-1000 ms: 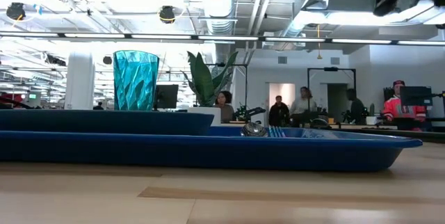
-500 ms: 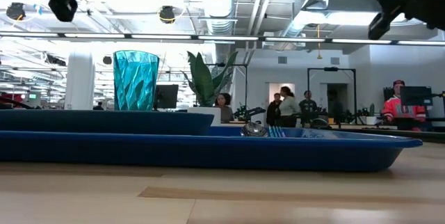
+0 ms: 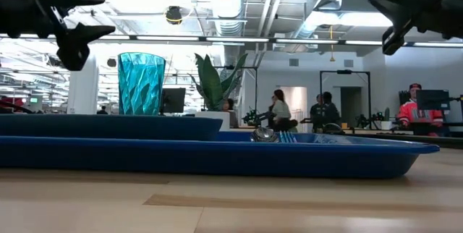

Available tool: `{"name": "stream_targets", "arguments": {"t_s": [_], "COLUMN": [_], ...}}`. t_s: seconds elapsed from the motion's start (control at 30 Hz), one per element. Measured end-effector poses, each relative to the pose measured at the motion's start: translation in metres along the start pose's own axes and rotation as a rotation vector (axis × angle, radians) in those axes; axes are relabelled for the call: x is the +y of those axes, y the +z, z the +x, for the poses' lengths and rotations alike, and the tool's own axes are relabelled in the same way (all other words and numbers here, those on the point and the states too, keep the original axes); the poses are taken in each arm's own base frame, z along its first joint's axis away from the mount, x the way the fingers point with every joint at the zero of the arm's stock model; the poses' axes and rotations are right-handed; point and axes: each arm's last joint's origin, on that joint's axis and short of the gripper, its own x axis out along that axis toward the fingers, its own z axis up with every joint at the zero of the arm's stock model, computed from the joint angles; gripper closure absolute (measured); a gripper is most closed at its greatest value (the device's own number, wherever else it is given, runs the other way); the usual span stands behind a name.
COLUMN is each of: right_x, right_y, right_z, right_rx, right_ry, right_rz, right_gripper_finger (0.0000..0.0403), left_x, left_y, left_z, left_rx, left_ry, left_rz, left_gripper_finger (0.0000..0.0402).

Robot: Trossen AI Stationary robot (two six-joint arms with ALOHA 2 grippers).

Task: Pick and place plate/cup/fork/spoon on tray
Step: Return to Home Position

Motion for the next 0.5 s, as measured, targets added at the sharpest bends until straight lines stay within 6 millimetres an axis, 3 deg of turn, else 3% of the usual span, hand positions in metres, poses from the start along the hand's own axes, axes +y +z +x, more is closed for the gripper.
{"name": "stream_targets", "arguments": {"t_s": [0.5], "right_x": [-0.007], "right_y": [-0.012], "right_z": [-0.001], "right_rx": [0.120], "right_ry": [-0.084], "right_rz": [-0.081], "right_gripper_finger": [0.0326], "left_x": [0.000], "left_y": [0.003], "left_z": [0.000], "left_rx": [-0.053], "left_ry": [0.029], "left_rz": [0.116], "left_gripper_finger": [0.0189]}}
